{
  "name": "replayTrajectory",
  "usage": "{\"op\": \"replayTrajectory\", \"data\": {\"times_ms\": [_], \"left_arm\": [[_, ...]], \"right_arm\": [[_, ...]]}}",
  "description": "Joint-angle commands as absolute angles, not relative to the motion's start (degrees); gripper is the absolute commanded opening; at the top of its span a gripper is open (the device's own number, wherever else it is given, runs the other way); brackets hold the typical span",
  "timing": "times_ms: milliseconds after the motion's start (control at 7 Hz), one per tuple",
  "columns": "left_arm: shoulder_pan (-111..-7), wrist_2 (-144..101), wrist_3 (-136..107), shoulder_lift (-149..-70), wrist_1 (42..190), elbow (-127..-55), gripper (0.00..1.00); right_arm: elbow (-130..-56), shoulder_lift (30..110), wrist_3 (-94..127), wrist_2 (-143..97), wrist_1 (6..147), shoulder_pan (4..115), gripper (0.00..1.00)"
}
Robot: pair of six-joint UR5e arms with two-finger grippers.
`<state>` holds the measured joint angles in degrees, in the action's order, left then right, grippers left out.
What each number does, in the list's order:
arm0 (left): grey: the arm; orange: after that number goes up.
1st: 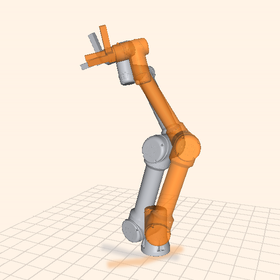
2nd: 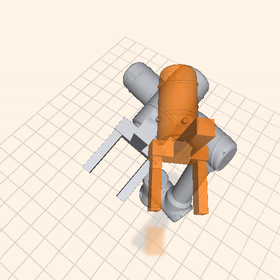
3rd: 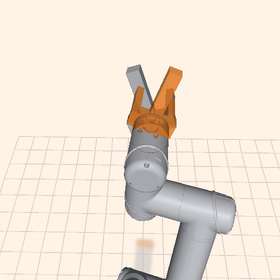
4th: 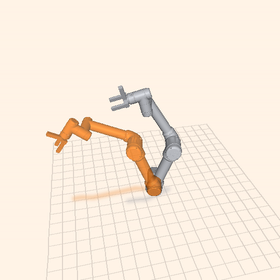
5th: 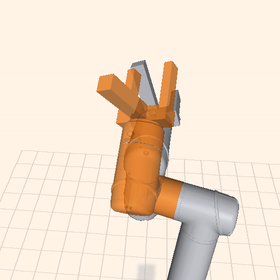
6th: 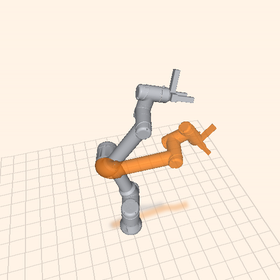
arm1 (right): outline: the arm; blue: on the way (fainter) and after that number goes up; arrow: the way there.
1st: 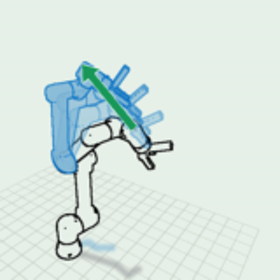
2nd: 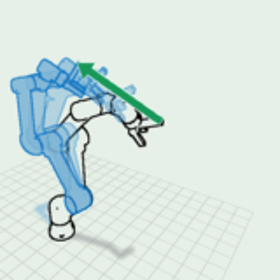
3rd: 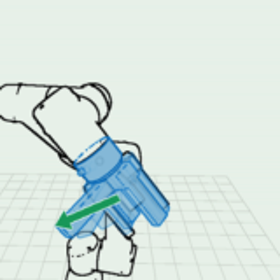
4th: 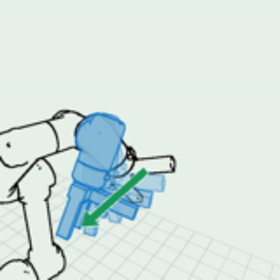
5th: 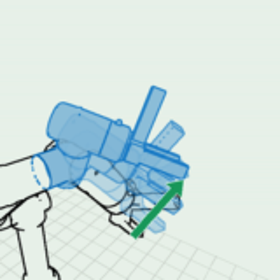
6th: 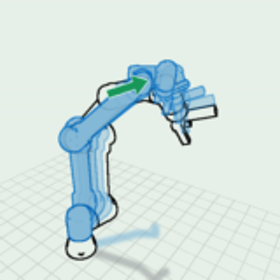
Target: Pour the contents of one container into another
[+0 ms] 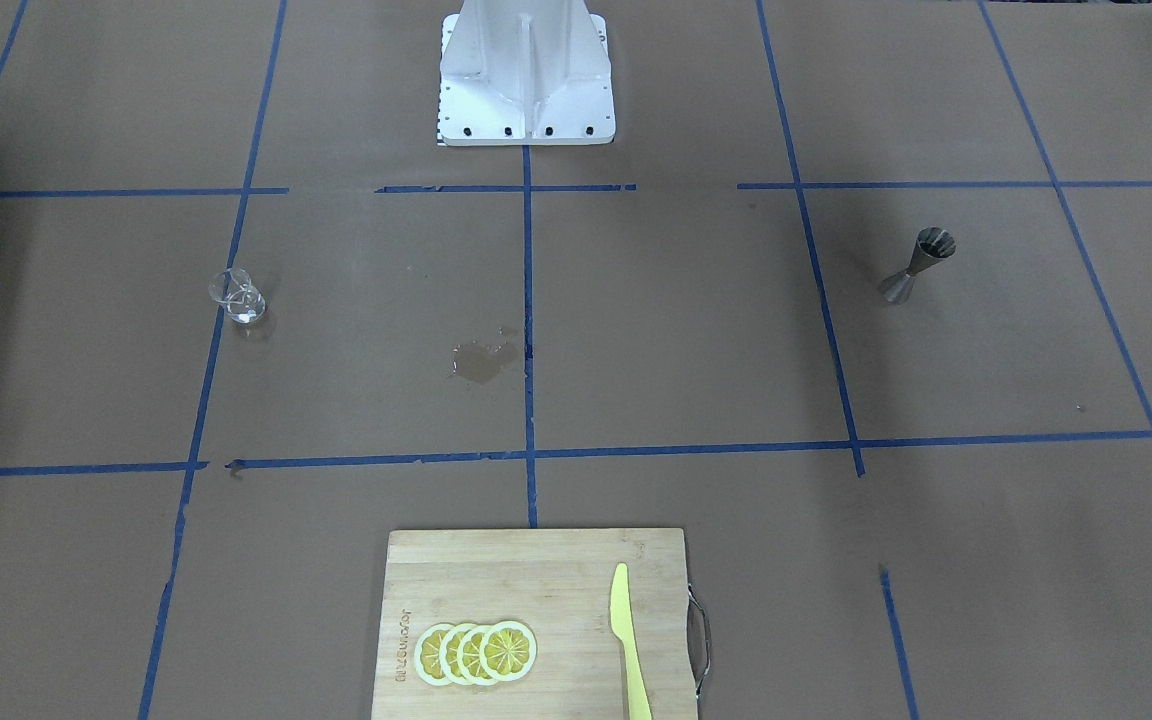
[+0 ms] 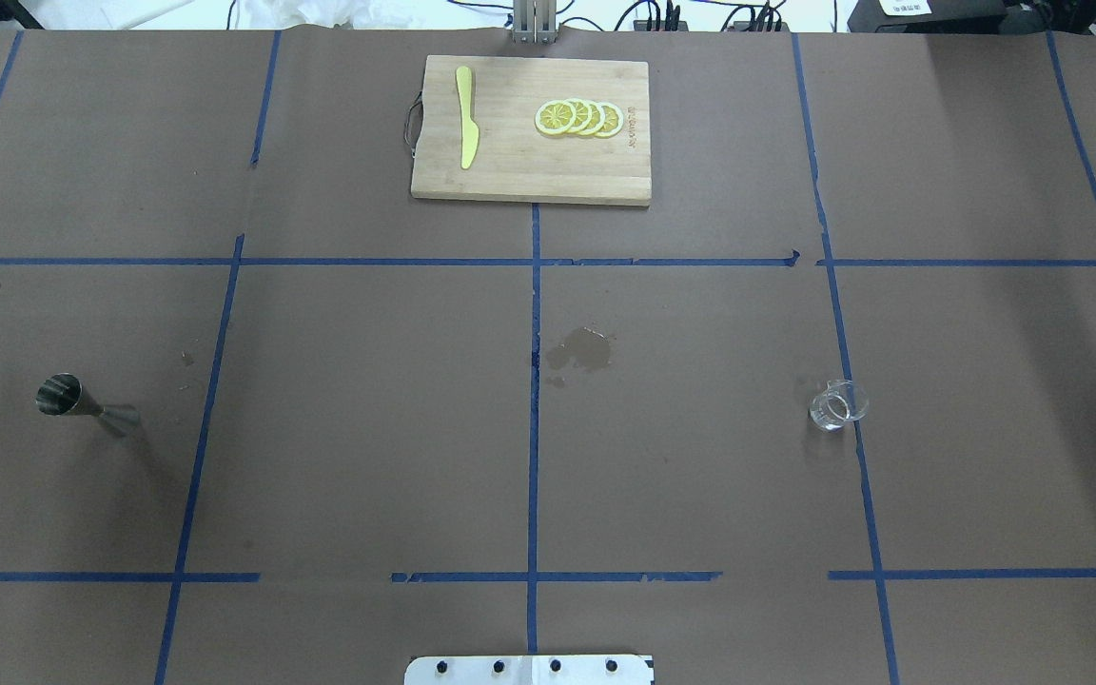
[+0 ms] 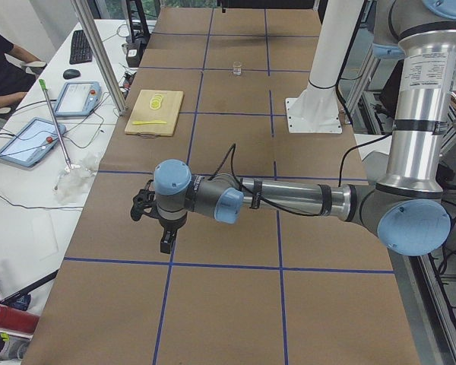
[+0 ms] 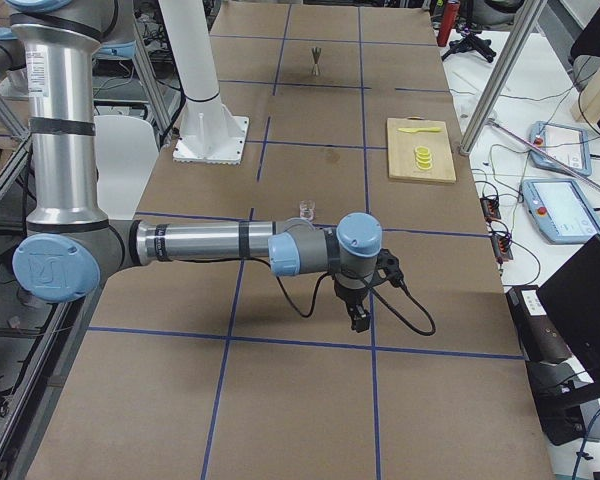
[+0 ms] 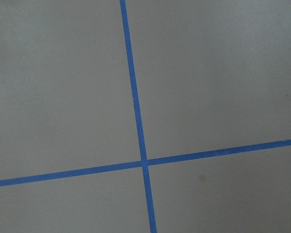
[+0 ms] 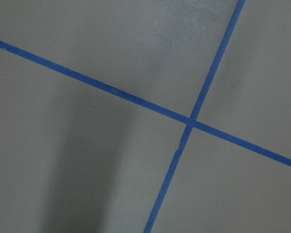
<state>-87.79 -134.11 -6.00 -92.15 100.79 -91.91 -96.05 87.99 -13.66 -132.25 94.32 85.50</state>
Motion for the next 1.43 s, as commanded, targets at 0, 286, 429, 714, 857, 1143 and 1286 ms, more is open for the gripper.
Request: {"op": "replayTrajectory", "data": {"times_ms": [0,286,429,714,857,1143,1286], "left_arm": [[-87.89,-134.38,-5.98,-85.39,96.86,-97.26,1.00],[-87.89,-134.65,-5.89,-82.80,89.93,-101.25,1.00],[-87.98,-136.74,-5.98,-81.57,90.00,-102.38,1.00],[-87.98,-139.66,-5.89,-81.47,90.87,-100.55,1.00],[-87.89,-139.14,-6.15,-81.74,93.32,-99.07,1.00],[-87.45,-138.96,-5.98,-83.14,93.34,-98.26,1.00],[-87.45,-138.87,-5.89,-83.67,93.43,-97.48,1.00]], "right_arm": [[-100.97,88.55,-13.89,-132.01,105.39,86.40,1.00],[-100.46,92.70,-13.27,-132.10,100.13,86.40,1.00],[-100.37,93.59,-13.10,-132.19,99.15,86.40,1.00],[-100.20,93.60,-13.09,-132.36,99.14,86.31,1.00],[-100.20,93.69,-13.10,-132.36,99.14,86.31,1.00],[-100.37,93.60,-13.10,-132.54,99.14,86.31,1.00],[-100.28,93.60,-13.10,-132.54,99.05,86.31,1.00]]}}
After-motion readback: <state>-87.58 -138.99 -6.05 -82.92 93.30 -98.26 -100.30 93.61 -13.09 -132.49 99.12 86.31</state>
